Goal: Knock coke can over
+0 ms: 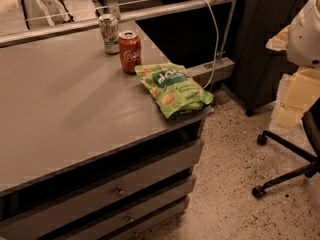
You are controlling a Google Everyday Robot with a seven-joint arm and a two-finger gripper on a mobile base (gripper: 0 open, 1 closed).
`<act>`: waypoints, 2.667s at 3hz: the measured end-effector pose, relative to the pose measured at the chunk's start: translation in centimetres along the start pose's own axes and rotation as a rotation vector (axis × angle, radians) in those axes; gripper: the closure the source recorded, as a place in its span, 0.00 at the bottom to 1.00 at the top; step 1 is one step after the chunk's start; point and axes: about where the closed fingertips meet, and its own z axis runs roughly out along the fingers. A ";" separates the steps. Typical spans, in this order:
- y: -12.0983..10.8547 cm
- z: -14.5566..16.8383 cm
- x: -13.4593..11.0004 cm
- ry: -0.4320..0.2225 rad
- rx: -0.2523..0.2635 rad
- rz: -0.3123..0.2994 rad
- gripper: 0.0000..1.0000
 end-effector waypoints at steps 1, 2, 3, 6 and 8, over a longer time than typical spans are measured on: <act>0.0 0.0 0.0 0.000 0.000 0.000 0.00; -2.3 -0.1 -2.8 -0.055 0.015 -0.048 0.00; -6.2 -1.1 -10.0 -0.210 0.052 -0.156 0.00; -10.9 -1.7 -18.4 -0.452 0.132 -0.254 0.00; -21.9 2.5 -22.0 -0.774 0.227 -0.168 0.00</act>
Offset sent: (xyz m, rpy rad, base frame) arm 0.0716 0.0533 0.0305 0.0920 -0.0792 0.1537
